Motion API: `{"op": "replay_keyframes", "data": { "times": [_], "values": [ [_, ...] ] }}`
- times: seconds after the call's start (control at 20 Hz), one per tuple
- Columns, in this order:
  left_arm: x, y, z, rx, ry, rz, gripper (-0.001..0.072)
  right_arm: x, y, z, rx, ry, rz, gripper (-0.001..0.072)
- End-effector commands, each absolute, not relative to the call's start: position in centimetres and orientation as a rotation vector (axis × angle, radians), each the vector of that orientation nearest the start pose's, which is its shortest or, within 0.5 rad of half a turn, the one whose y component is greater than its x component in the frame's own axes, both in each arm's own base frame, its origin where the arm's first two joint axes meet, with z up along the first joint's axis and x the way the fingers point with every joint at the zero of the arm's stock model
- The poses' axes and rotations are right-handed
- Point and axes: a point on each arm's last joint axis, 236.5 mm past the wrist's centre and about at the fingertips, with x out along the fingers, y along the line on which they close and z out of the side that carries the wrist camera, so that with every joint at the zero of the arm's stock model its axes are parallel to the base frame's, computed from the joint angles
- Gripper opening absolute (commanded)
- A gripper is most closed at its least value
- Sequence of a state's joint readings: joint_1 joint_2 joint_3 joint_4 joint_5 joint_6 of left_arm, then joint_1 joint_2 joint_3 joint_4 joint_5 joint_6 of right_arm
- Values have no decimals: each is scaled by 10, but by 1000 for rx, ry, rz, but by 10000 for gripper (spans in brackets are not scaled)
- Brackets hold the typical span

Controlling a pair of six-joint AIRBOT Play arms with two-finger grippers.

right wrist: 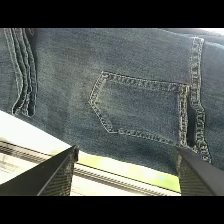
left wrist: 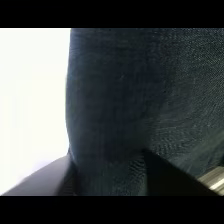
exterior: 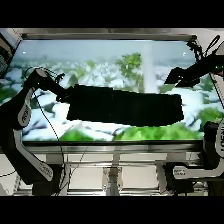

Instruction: Fold the clothes and pants, and hang the long-sleeved shirts on hangers.

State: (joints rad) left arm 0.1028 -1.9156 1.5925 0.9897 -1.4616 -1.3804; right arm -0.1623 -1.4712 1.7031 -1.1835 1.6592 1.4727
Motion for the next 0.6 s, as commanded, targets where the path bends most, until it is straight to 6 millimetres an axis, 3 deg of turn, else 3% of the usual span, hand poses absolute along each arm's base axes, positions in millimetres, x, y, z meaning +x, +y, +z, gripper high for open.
{"op": "replay_keyframes", "data": {
  "times": [0.0,0.05,0.15,0.3,0.4,0.55],
  "values": [
    [425,-99,-90,-485,1662,-464,238,398,26,109,275,1362,276,677],
    [423,-101,-89,-482,1667,-470,47,398,26,109,275,1364,277,677],
    [413,-94,-82,-472,1706,-477,36,396,26,109,275,1371,279,676],
    [381,-33,-61,-295,1825,-348,35,397,26,109,275,1368,278,676],
    [382,11,-30,-246,1772,-160,35,399,26,109,276,1359,277,676],
    [384,23,30,-247,1656,-126,35,402,26,110,276,1344,273,676]
  ]
}}
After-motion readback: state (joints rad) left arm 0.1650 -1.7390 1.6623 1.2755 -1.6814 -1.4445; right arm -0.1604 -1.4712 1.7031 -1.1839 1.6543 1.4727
